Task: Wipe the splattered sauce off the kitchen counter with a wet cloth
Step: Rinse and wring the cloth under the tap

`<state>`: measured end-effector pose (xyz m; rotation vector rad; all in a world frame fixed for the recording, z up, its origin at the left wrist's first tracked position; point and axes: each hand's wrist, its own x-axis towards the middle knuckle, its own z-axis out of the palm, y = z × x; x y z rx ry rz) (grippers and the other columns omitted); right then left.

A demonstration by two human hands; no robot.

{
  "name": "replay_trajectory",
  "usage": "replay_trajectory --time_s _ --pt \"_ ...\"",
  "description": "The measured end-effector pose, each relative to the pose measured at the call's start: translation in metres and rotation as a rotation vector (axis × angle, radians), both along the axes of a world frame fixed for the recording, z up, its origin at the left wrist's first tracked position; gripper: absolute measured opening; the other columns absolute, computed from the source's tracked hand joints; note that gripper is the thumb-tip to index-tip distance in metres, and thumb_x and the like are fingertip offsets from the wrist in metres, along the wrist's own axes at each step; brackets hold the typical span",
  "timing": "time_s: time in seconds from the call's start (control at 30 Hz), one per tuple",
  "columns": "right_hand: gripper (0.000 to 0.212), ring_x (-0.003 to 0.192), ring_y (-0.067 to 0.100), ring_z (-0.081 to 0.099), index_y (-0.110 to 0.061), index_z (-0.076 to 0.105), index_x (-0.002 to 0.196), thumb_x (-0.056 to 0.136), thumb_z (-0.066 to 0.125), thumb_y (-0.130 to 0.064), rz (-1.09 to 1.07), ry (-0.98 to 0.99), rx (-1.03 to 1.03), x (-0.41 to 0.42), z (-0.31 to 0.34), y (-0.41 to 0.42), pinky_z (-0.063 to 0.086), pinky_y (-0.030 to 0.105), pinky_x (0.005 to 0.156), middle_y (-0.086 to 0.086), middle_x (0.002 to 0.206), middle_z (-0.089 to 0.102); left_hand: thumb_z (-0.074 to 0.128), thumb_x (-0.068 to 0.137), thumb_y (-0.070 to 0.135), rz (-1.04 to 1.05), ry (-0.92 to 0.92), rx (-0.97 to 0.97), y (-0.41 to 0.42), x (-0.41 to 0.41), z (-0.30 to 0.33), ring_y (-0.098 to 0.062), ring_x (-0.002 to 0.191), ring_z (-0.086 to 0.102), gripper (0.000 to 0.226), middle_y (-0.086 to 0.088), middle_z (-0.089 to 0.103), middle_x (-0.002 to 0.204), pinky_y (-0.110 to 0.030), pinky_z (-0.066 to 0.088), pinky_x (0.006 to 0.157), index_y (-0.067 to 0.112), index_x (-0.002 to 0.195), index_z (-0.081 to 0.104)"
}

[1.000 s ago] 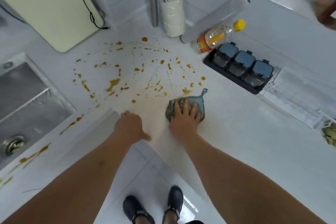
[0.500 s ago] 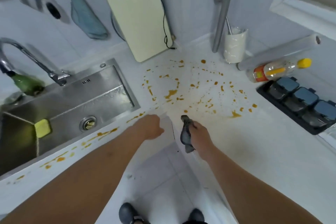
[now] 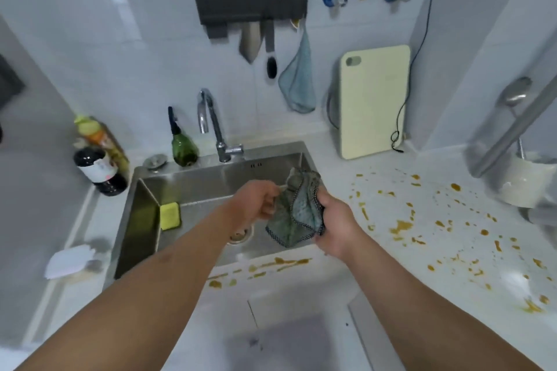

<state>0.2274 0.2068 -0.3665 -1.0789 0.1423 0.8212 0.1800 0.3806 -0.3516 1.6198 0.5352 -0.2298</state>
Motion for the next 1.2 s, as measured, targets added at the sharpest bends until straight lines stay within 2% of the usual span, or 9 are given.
replay_trajectory --time_s 0.2,0.3,0.37,0.5,0.67,0.77,0.93,1.07,1.2 --pt "0.06 0.11 0.035 0.07 -0.012 0.072 0.121 0.105 0.031 -0.052 -0.046 0.012 -0.114 0.001 -0.012 0.115 0.049 0.054 0.105 0.015 0.121 0.072 0.055 0.099 -0.004 0.05 0.008 0.225 0.105 -0.015 0.001 -0.01 0.052 0.059 0.016 -0.008 0.064 0.074 -0.022 0.05 0.055 -0.008 0.1 0.071" --pt "0.057 0.104 0.031 0.072 -0.013 0.073 0.112 0.102 0.037 -0.056 -0.071 -0.042 -0.26 0.007 -0.025 0.143 0.052 0.051 0.101 0.013 0.112 0.075 0.051 0.091 -0.002 0.158 0.017 0.176 0.14 -0.012 -0.008 -0.022 0.068 0.053 0.014 -0.014 0.057 0.078 -0.037 0.049 0.067 -0.004 0.09 0.065" --pt "0.05 0.102 0.027 0.073 -0.017 0.073 0.111 0.093 0.054 -0.06 0.036 -0.183 -0.36 0.007 -0.026 0.154 0.053 0.047 0.098 0.006 0.105 0.078 0.051 0.089 0.003 0.131 0.012 0.173 0.158 -0.003 -0.012 -0.025 0.077 0.059 0.018 -0.015 0.062 0.085 -0.05 0.057 0.077 -0.009 0.093 0.064" --pt "0.064 0.094 0.02 0.074 -0.021 0.064 0.113 0.062 0.089 -0.05 0.148 -0.436 -0.599 0.011 -0.024 0.186 0.059 0.045 0.09 -0.001 0.103 0.076 0.053 0.092 0.001 0.056 -0.008 0.156 0.174 0.012 -0.013 -0.019 0.062 0.058 0.016 -0.008 0.062 0.076 -0.033 0.048 0.059 0.006 0.082 0.064" --pt "0.056 0.1 0.018 0.071 -0.019 0.062 0.126 0.076 0.087 -0.026 0.178 -0.523 -0.529 0.036 -0.031 0.21 0.058 0.039 0.091 0.0 0.114 0.071 0.083 0.083 0.034 0.144 -0.035 -0.054 0.19 0.012 -0.024 -0.034 0.091 0.077 0.035 -0.015 0.079 0.097 -0.045 0.06 0.091 0.004 0.1 0.074" --pt "0.037 0.097 0.024 0.073 -0.013 0.068 0.12 0.085 0.075 -0.008 0.185 -0.442 -0.519 0.061 -0.041 0.217 0.059 0.039 0.083 0.006 0.109 0.075 0.074 0.096 0.027 0.255 -0.009 0.036 0.204 0.017 -0.03 -0.026 0.09 0.075 0.016 -0.01 0.078 0.096 -0.041 0.06 0.09 0.011 0.099 0.075" --pt "0.005 0.082 0.032 0.072 -0.013 0.069 0.081 0.084 0.067 -0.016 0.3 -0.617 -0.91 0.109 -0.067 0.223 0.061 0.049 0.077 0.01 0.084 0.074 0.062 0.104 0.026 0.417 -0.018 0.009 0.219 0.032 -0.032 -0.022 0.093 0.07 0.013 -0.009 0.072 0.101 -0.031 0.059 0.078 0.016 0.102 0.07" --pt "0.032 0.102 0.024 0.066 -0.017 0.072 0.115 0.089 0.054 -0.011 0.492 -0.872 -1.014 0.149 -0.073 0.238 0.053 0.039 0.093 0.008 0.119 0.071 0.063 0.104 0.027 0.46 -0.006 0.079 0.225 0.051 -0.037 -0.014 0.08 0.07 0.012 -0.005 0.073 0.095 -0.018 0.057 0.059 0.019 0.106 0.072" --pt "0.064 0.131 0.029 0.051 -0.026 0.046 0.149 0.088 0.054 -0.007 0.692 -1.229 -1.102 0.178 -0.078 0.262 0.047 0.043 0.106 0.004 0.152 0.047 0.063 0.104 0.021 0.521 0.012 0.088 0.231 0.065 -0.047 -0.011 0.072 0.066 0.014 -0.002 0.071 0.088 -0.013 0.052 0.054 0.025 0.094 0.071"
